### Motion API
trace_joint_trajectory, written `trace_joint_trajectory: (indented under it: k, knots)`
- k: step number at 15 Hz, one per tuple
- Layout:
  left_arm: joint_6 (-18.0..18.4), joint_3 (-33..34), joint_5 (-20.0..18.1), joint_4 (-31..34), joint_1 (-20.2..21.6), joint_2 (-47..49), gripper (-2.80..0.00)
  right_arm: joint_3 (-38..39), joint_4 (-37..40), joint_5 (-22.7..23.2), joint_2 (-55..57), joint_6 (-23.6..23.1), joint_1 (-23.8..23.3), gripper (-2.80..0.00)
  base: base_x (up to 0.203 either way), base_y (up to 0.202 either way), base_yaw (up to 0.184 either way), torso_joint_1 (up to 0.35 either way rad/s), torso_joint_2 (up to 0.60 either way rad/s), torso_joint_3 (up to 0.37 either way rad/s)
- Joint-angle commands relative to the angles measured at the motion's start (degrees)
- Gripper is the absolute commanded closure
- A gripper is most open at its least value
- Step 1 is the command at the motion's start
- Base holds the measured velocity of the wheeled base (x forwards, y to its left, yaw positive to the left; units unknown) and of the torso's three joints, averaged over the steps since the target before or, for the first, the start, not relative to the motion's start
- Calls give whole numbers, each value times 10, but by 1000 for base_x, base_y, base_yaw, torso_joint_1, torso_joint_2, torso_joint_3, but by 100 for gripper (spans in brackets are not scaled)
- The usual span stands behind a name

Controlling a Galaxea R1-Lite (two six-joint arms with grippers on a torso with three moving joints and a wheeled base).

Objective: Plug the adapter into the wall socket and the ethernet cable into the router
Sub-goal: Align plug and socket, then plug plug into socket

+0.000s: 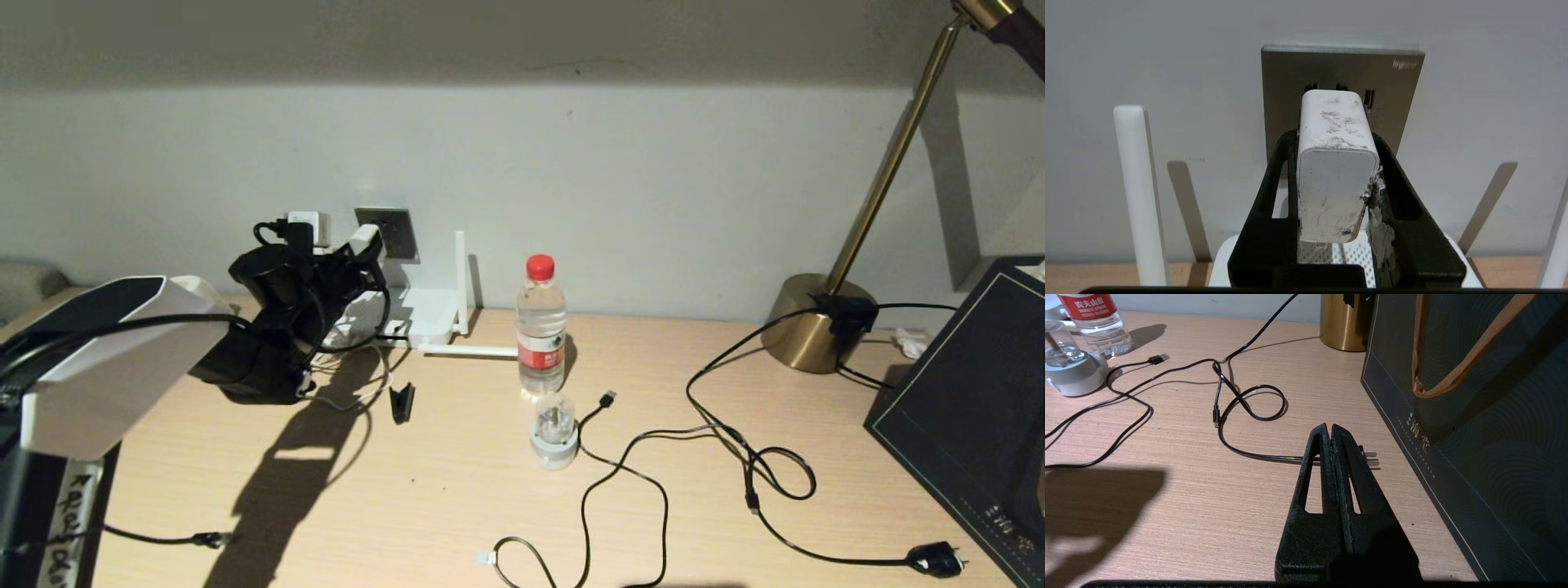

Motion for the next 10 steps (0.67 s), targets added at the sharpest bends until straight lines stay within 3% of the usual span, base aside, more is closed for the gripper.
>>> trace_joint_trajectory:
  k: [1, 10]
  knots:
    - [0, -14, 0, -4, 0, 9, 0, 6, 0, 0, 0, 0, 0, 0, 0, 0, 0, 0, 0, 0]
    - [0, -14, 0, -4, -4, 15, 0, 6, 0, 0, 0, 0, 0, 0, 0, 0, 0, 0, 0, 0]
